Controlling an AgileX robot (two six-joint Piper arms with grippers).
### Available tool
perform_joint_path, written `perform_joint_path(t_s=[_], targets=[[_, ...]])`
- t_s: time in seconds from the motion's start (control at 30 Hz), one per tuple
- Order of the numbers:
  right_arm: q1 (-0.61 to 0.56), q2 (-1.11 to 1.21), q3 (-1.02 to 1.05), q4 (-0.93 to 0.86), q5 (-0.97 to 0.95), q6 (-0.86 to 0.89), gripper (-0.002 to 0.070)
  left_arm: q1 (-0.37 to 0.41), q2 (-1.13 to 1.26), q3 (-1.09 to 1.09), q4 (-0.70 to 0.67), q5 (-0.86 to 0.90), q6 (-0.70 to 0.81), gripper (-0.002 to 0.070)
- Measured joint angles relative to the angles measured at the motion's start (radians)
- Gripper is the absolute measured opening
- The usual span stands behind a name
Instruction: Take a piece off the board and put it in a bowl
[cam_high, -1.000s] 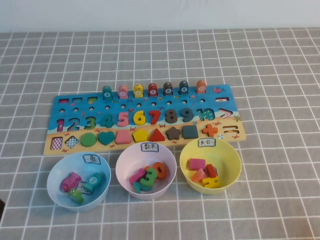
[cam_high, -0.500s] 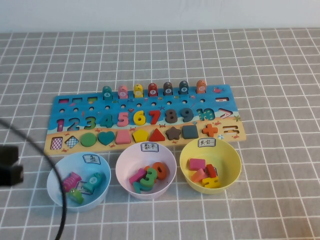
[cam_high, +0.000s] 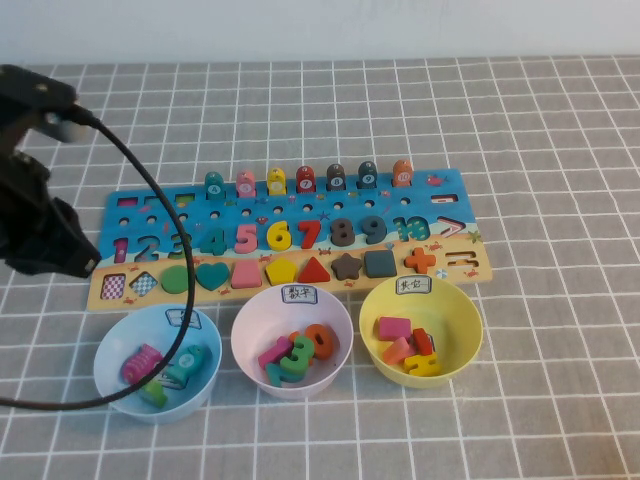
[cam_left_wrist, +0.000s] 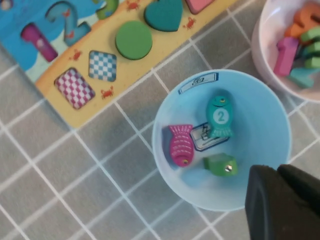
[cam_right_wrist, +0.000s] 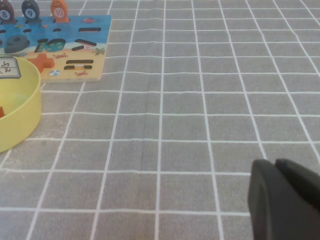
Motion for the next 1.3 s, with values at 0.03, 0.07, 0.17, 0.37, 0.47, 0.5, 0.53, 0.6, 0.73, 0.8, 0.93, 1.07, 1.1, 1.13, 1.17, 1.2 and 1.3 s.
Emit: perform_joint_path(t_s=[0.03,0.07,0.17,0.37,0.47,0.5,0.53,0.6,0.73,0.8,0.93,1.07,1.1,1.13,1.17,1.2,1.3], targets=[[0.0,0.0,0.0,0.0,0.0,0.0,-0.0017,0.0,0.025,-0.017,0.0,0.01,0.033,-0.0003],[0.0,0.0,0.0,0.0,0.0,0.0,-0.0017,0.0,0.055,-0.037,0.0,0.017,0.074,-0.0003],[0.0,0.0,0.0,0.0,0.0,0.0,-0.0017,0.0,0.131,-0.092,0.002,0.021,0.185,-0.0003],[0.0,0.0,0.0,0.0,0.0,0.0,-0.0017,0.0,0.229,-0.16,0.005,0.021,0.56,-0.0003],[0.0,0.0,0.0,0.0,0.0,0.0,-0.0017,0.0,0.26,-0.184,0.008,0.021,0.704,-0.0003],[0.0,0.0,0.0,0.0,0.0,0.0,-0.0017,0.0,0.271,-0.19,0.008,0.019,0.735,-0.0003],[0.0,0.0,0.0,0.0,0.0,0.0,-0.0017,0.0,0.284,-0.196,0.008,0.012,0.753,-0.0003],[0.0,0.0,0.0,0.0,0.0,0.0,-0.0017,0.0,0.307,-0.205,0.008,-0.01,0.787,-0.0003],[0.0,0.0,0.0,0.0,0.0,0.0,-0.0017,0.0,0.365,-0.237,0.01,-0.036,0.841,-0.0003],[0.0,0.0,0.0,0.0,0.0,0.0,-0.0017,-0.004,0.391,-0.246,0.014,-0.053,0.854,-0.0003],[0.0,0.0,0.0,0.0,0.0,0.0,-0.0017,-0.035,0.424,-0.251,0.037,-0.089,0.859,0.0054],[0.0,0.0,0.0,0.0,0.0,0.0,-0.0017,-0.074,0.457,-0.255,0.048,-0.126,0.859,0.0202],[0.0,0.0,0.0,0.0,0.0,0.0,-0.0017,-0.081,0.463,-0.255,0.05,-0.135,0.859,0.0234],[0.0,0.0,0.0,0.0,0.0,0.0,-0.0017,-0.089,0.474,-0.255,0.052,-0.147,0.859,0.0277],[0.0,0.0,0.0,0.0,0.0,0.0,-0.0017,-0.091,0.479,-0.255,0.054,-0.158,0.859,0.0302],[0.0,0.0,0.0,0.0,0.0,0.0,-0.0017,-0.094,0.486,-0.255,0.055,-0.17,0.859,0.0326],[0.0,0.0,0.0,0.0,0.0,0.0,-0.0017,-0.098,0.502,-0.255,0.068,-0.202,0.859,0.0358]])
